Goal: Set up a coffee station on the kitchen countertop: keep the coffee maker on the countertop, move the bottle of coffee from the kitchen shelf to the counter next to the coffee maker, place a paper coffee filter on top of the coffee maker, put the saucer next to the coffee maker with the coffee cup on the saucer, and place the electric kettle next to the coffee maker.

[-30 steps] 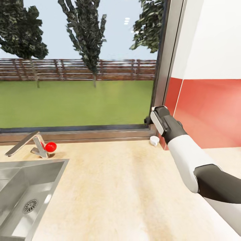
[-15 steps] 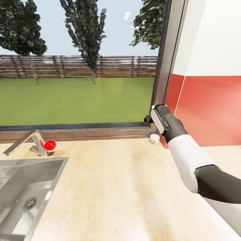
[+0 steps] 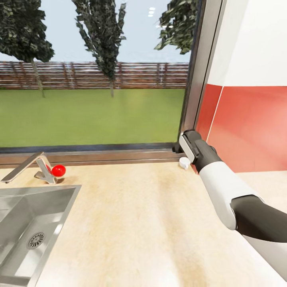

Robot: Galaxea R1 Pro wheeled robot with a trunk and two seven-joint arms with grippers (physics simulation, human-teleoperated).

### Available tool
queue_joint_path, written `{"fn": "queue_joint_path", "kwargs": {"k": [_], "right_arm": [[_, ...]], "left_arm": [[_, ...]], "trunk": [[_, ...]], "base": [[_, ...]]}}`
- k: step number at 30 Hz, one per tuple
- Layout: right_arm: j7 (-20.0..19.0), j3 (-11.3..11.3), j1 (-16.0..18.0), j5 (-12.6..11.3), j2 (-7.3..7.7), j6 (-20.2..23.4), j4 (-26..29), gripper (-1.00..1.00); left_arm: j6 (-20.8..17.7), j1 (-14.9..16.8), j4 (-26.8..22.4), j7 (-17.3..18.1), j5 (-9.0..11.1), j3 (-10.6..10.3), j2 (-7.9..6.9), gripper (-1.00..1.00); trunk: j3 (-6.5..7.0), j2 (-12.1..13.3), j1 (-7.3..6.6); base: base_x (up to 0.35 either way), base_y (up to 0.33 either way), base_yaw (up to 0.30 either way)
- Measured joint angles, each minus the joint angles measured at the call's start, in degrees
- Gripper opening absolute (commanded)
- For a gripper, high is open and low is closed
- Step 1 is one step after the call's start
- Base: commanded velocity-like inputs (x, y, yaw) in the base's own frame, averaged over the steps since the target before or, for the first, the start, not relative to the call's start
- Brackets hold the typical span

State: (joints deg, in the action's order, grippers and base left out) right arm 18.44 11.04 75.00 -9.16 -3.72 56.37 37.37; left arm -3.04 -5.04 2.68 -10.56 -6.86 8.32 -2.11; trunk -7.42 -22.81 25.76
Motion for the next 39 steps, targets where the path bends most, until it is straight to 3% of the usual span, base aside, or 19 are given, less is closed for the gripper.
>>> {"fn": "queue_joint_path", "kwargs": {"k": [23,26,33,39], "right_arm": [[-0.07,0.16,0.00,0.00,-0.36,-0.02,-0.50,1.00],[-0.07,0.16,0.00,0.00,-0.38,-0.02,-0.51,1.00],[-0.07,0.16,0.00,0.00,-0.35,-0.02,-0.52,1.00],[-0.07,0.16,-0.07,0.00,-0.44,-0.05,-0.64,1.00]], "left_arm": [[1.40,0.19,-1.09,0.17,0.02,0.12,-0.24,1.00],[3.58,0.37,-1.25,0.19,0.00,0.10,-0.19,1.00],[13.08,0.34,-1.33,0.22,0.07,0.23,0.18,1.00],[14.81,0.34,-1.36,0.23,0.06,0.12,0.16,1.00]], "trunk": [[-2.12,-0.01,0.00],[-2.39,-0.01,0.00],[-3.04,0.00,0.00],[-3.59,0.00,0.00]], "base": [[0.000,0.000,0.000],[0.000,0.000,0.000],[0.000,0.000,0.000],[0.000,0.000,0.000]]}}
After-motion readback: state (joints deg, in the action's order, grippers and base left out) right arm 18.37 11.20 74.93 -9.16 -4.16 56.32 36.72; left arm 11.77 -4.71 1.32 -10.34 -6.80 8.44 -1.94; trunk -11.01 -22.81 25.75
